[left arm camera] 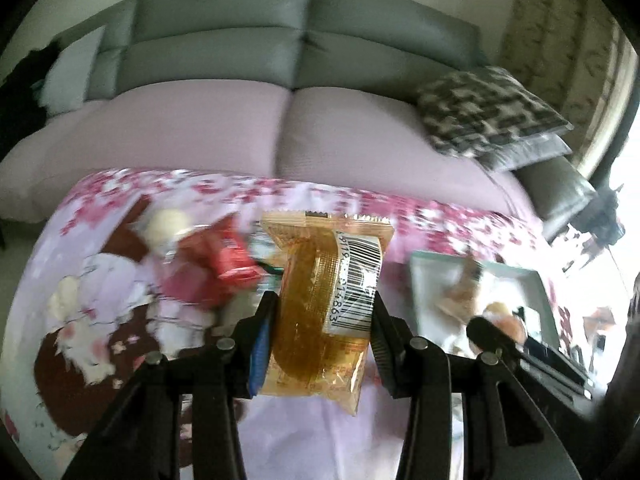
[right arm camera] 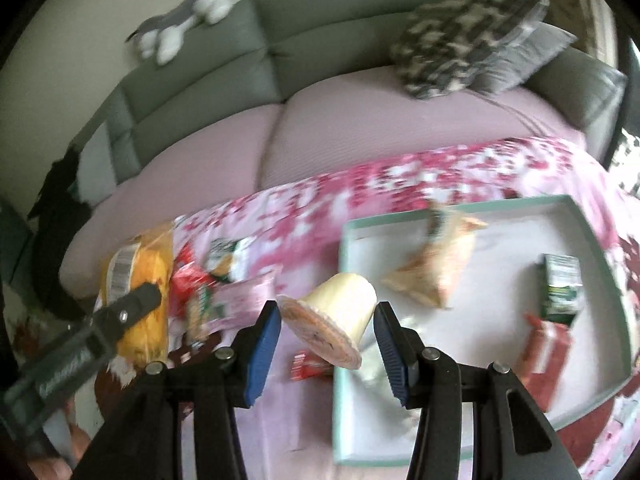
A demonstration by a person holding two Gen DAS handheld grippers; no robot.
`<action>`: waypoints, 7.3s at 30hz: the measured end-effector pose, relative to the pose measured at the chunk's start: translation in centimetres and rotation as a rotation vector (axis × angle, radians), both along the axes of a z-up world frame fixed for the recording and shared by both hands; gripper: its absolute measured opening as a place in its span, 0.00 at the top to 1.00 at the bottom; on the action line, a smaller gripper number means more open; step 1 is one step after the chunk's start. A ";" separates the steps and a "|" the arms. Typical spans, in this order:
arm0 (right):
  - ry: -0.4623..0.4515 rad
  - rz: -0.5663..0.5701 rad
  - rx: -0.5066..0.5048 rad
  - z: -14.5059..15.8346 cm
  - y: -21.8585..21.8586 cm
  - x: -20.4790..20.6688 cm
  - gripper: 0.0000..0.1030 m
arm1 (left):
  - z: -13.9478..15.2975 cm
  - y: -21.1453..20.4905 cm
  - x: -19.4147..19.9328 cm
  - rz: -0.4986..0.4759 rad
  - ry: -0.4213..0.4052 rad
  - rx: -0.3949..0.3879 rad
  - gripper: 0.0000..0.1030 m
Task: Organize snacks
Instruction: 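Carry both snacks over the tray and open both tools to drop them, then move both tools back over the snack pile, then grasp the small red candy with right tool while left tool grasps round cracker pack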
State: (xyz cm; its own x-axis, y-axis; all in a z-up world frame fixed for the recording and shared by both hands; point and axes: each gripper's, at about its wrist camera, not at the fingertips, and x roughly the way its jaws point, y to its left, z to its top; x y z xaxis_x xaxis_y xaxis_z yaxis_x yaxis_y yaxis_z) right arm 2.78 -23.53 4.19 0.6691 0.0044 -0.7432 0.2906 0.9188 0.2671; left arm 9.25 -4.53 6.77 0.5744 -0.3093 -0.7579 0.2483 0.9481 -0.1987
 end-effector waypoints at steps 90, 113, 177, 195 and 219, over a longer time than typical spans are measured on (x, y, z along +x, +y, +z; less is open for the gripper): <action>0.097 -0.109 -0.066 -2.1 -7.1 -0.3 0.00 | -5.0 0.1 1.3 0.225 0.110 0.071 0.02; 0.115 0.165 -0.054 -2.9 4.1 2.7 0.00 | -5.2 10.5 0.9 0.410 0.154 0.127 0.02; 0.288 0.292 -0.512 -8.4 10.4 4.4 0.82 | -7.8 11.7 1.8 0.333 0.262 -0.005 0.02; 0.161 0.249 -0.301 -4.4 9.6 4.5 0.85 | -8.6 9.6 3.1 0.274 0.258 -0.033 0.02; 0.092 0.167 -0.082 -3.4 4.3 3.7 0.85 | -12.2 5.1 5.9 0.212 0.247 -0.149 0.39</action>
State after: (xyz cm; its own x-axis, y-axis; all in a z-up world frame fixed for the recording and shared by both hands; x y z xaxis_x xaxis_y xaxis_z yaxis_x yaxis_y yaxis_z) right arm 6.51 -19.18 0.77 0.5935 0.0470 -0.8035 0.1519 0.9738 0.1692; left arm 15.16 0.61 -5.41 0.4428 -0.3201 -0.8376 -0.0240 0.9295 -0.3679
